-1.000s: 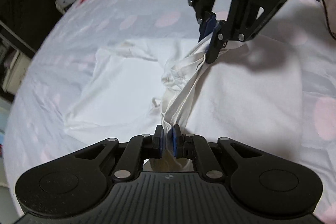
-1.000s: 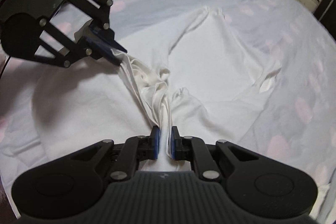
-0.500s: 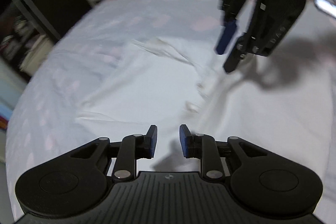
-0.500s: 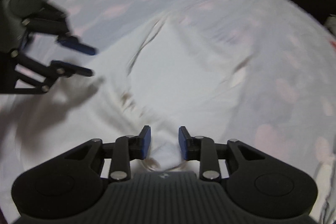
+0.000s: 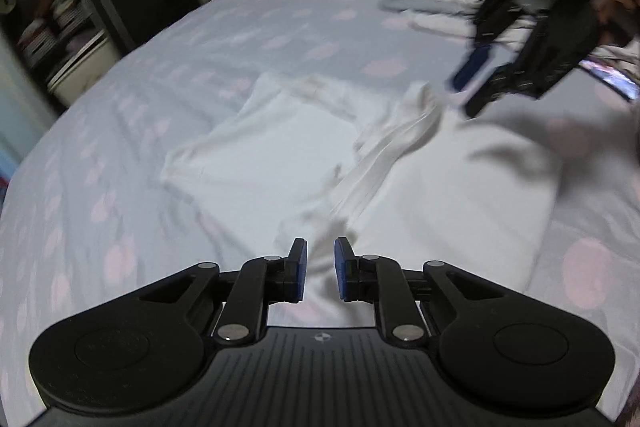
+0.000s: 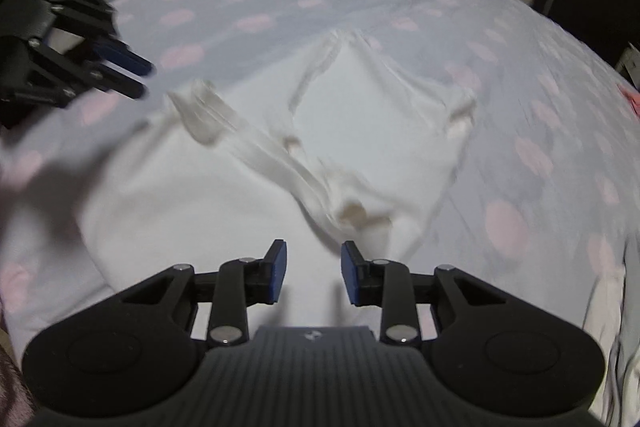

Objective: Fold clothes

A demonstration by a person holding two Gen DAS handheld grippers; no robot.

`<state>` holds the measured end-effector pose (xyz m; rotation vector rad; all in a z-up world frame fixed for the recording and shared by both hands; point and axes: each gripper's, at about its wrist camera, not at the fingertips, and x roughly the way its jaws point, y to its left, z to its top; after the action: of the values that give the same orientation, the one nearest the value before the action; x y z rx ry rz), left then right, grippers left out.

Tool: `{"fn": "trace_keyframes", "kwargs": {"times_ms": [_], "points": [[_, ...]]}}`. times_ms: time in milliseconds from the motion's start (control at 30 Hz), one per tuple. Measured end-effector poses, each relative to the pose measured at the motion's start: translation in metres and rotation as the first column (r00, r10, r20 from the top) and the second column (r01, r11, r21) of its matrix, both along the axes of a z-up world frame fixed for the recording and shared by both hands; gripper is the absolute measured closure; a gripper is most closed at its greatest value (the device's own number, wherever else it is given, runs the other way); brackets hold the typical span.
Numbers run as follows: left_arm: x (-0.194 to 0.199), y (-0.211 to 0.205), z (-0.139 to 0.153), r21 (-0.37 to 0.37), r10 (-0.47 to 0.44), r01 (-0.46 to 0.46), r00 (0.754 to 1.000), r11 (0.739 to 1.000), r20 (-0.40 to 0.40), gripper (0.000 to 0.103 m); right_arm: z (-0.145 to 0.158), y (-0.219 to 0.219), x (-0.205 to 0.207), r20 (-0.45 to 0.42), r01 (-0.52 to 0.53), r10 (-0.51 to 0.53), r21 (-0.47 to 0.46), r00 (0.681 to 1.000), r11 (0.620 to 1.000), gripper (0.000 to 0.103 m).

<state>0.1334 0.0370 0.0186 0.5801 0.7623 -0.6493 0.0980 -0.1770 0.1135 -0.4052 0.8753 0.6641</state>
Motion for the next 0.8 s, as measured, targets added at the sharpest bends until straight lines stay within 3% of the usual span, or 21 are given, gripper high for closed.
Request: {"fn": "trace_keyframes", "kwargs": {"times_ms": [67, 233, 300, 367, 400, 433, 467, 500, 633, 800], "points": [[0.005, 0.008, -0.007, -0.031, 0.040, -0.041, 0.999, 0.999, -0.028, 0.077, -0.009, -0.009, 0.005, 0.017, 0.022, -0.022, -0.008, 1.000, 1.000, 0.060], [0.022, 0.014, -0.020, -0.073, 0.073, -0.077, 0.995, 0.994, -0.061, 0.076, -0.022, -0.014, 0.024, 0.061, 0.050, -0.052, 0.030, 0.997, 0.998, 0.047], [0.029, 0.013, -0.024, -0.092, 0.079, -0.085, 0.994, 0.992, -0.070, 0.076, -0.029, -0.012, 0.033, 0.063, 0.055, -0.057, 0.032, 0.996, 0.998, 0.046], [0.037, 0.011, -0.027, -0.112, 0.088, -0.097, 0.993, 0.989, -0.083, 0.076, -0.033, -0.013, 0.041, 0.048, 0.069, -0.072, 0.058, 0.996, 0.996, 0.052], [0.041, 0.011, -0.030, -0.126, 0.094, -0.106, 0.991, 0.986, -0.096, 0.076, -0.035, -0.015, 0.046, 0.017, 0.080, -0.081, 0.085, 0.997, 0.993, 0.060], [0.045, 0.010, -0.032, -0.142, 0.098, -0.114, 0.988, 0.983, -0.116, 0.078, -0.036, -0.018, 0.052, -0.023, 0.092, -0.090, 0.114, 0.996, 0.989, 0.085], [0.049, 0.009, -0.034, -0.155, 0.101, -0.122, 0.986, 0.980, -0.134, 0.091, -0.037, -0.022, 0.057, -0.057, 0.114, -0.107, 0.140, 0.993, 0.984, 0.087], [0.053, 0.009, -0.036, -0.164, 0.112, -0.136, 0.983, 0.977, -0.148, 0.096, -0.038, -0.026, 0.061, -0.074, 0.143, -0.133, 0.160, 0.988, 0.977, 0.089], [0.076, 0.014, -0.046, -0.183, 0.206, -0.253, 0.948, 0.950, -0.242, 0.098, -0.048, -0.044, 0.080, -0.174, 0.310, -0.274, 0.228, 0.946, 0.923, 0.094], [0.094, 0.020, -0.064, -0.185, 0.287, -0.367, 0.892, 0.912, -0.350, 0.097, -0.065, -0.044, 0.092, -0.239, 0.380, -0.328, 0.219, 0.914, 0.899, 0.094]]}}
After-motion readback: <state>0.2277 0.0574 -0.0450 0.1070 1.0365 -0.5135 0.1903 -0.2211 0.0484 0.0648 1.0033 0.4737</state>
